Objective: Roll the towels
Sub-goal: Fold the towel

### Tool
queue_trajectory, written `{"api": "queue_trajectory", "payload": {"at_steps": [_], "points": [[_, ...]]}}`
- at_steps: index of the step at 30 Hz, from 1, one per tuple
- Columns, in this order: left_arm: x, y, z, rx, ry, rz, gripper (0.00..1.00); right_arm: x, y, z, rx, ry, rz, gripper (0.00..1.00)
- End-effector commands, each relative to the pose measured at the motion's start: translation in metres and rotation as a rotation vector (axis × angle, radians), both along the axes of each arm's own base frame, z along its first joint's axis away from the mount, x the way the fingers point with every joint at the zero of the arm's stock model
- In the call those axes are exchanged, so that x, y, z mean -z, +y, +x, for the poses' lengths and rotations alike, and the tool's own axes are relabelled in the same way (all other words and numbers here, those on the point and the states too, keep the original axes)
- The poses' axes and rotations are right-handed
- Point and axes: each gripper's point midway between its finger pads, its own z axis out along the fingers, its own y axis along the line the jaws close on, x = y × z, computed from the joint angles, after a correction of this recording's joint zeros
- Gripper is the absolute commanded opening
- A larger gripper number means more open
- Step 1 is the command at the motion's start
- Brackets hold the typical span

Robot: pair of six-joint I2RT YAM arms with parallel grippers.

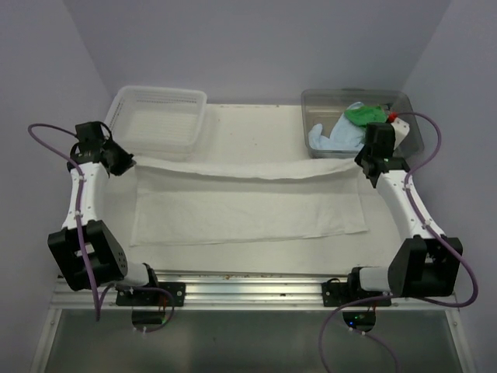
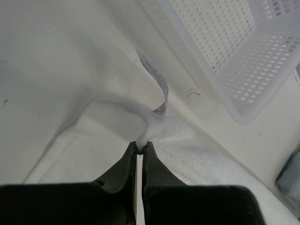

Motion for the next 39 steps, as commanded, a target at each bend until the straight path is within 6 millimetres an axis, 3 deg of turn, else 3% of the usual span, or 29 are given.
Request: {"api": "queue_trajectory", "payload": {"at_steps": [1,2,10,16,29,39], "points": [[-0.007,0.012,-0.032,-0.032,0.018,0.072,0.0,0.004,0.005,-0.035,0.024,0.023,0.06,0.0],[-0.001,0.012,-0.041,-0.038,0.041,0.073,0.0,0.008,-0.004,-0.044,0.065,0.032,0.071,0.0],[0.021,-0.007,-0.091,-0.045,0.094,0.045,0.0,0.054,-0.005,-0.108,0.151,0.114,0.178,0.0],[0.032,-0.009,-0.113,-0.066,0.119,0.056,0.0,0.064,-0.011,-0.129,0.184,0.15,0.173,0.0],[-0.007,-0.009,-0.124,-0.088,0.082,0.083,0.0,0.037,-0.024,-0.151,0.23,0.08,0.148,0.0],[0.007,-0.014,-0.16,-0.109,0.157,0.097,0.0,0.046,-0.016,-0.17,0.239,0.094,0.187,0.0]]}}
